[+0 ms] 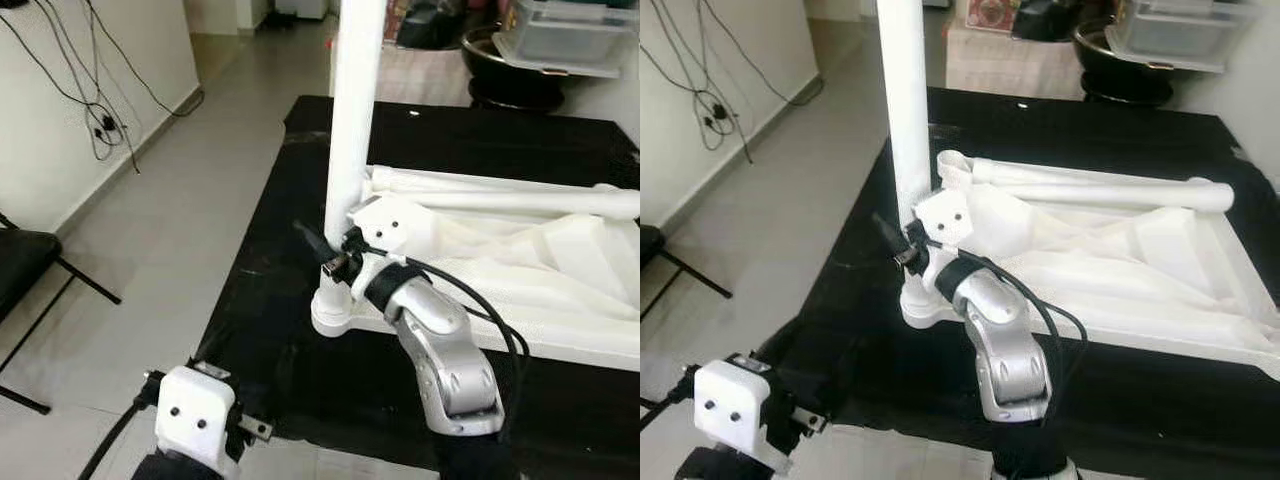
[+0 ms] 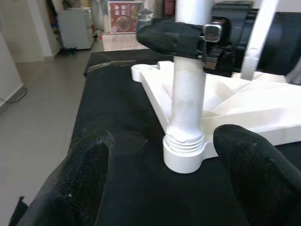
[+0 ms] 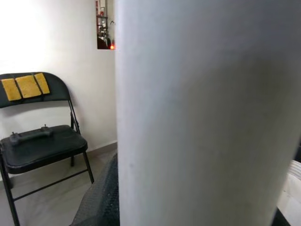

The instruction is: Building children table

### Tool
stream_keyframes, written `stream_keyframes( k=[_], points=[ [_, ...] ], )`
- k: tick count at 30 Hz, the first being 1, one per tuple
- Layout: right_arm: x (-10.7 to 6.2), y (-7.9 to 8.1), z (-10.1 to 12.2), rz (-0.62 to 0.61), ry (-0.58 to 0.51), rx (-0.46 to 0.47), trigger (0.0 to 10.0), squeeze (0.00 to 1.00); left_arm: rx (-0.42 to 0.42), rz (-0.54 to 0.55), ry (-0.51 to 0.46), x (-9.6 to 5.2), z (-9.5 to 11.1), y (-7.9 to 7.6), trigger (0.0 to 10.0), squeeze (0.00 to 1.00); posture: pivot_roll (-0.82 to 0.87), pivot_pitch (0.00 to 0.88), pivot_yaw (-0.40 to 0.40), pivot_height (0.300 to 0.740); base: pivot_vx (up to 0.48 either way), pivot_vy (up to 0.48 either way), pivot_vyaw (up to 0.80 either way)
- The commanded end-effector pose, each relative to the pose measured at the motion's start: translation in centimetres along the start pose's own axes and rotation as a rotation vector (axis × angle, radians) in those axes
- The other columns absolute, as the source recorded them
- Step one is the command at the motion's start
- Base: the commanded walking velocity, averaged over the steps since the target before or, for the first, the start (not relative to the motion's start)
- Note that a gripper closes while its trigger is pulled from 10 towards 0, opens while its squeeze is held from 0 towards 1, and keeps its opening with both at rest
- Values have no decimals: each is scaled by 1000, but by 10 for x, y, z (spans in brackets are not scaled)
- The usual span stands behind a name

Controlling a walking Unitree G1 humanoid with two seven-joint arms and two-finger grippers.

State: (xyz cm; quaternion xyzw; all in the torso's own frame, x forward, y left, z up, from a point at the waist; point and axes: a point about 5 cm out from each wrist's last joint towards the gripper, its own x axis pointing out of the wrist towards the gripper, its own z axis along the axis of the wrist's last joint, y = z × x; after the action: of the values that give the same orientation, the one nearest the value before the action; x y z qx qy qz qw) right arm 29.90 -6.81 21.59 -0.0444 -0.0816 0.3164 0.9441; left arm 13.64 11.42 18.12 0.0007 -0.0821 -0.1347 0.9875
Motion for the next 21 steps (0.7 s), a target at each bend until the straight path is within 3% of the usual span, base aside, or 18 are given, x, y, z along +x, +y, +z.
stream_keyframes(
  k=[1, 2, 3, 4, 7, 9, 15, 16, 18, 19, 21],
  points=[
    [-2, -9, -24, 2, 116, 41, 10000, 0, -4, 5, 12, -1, -2, 0, 10000, 0, 50, 181, -39, 740, 0, 0, 0],
    [2, -8, -19, 43, 86, 72, 10000, 0, -4, 4, 11, -1, -2, 0, 10000, 0, 52, 180, -38, 740, 0, 0, 0],
    [6, -9, -11, 115, 49, 91, 10000, 933, -4, 2, 11, -1, -2, 0, 10000, 0, 52, 180, -36, 740, 0, 0, 0],
    [8, -9, -6, 160, 26, 99, 10000, 1000, -4, 0, 11, 0, -2, 0, 10000, 0, 52, 180, -36, 740, 0, 0, 0],
    [13, -16, 8, 241, -18, 96, 10000, 1000, -5, -2, 10, 0, -2, -1, 10000, 0, 54, 179, -36, 740, 0, 0, 0],
    [16, -24, 19, 368, -47, 73, 10000, 1000, -6, -3, 9, 0, -2, -1, 10000, 0, 59, 180, -38, 740, 0, 0, 0],
    [15, -25, 29, 658, -42, -49, 10000, 1000, -7, 0, 7, 0, -2, -2, 10000, 0, 64, 178, -41, 740, 0, 0, 0],
    [15, -26, 30, 719, -37, -61, 10000, 804, -8, 0, 6, 0, -1, -3, 10000, 0, 65, 178, -39, 740, 0, 0, 0],
    [15, -26, 30, 719, -37, -61, 10000, 804, -8, 0, 6, 0, -1, -3, 10000, 0, 65, 178, -39, 740, 0, 0, 0],
    [17, -28, 30, 777, -21, -71, 10000, 0, -8, 0, 7, 0, -1, -3, 10000, 0, 69, 177, -40, 740, 0, 0, 0],
    [21, -30, 32, 821, -11, -79, 10000, 0, -9, 0, 7, 0, -2, -3, 10000, 0, 70, 177, -40, 740, 0, 0, 0]
  ],
)
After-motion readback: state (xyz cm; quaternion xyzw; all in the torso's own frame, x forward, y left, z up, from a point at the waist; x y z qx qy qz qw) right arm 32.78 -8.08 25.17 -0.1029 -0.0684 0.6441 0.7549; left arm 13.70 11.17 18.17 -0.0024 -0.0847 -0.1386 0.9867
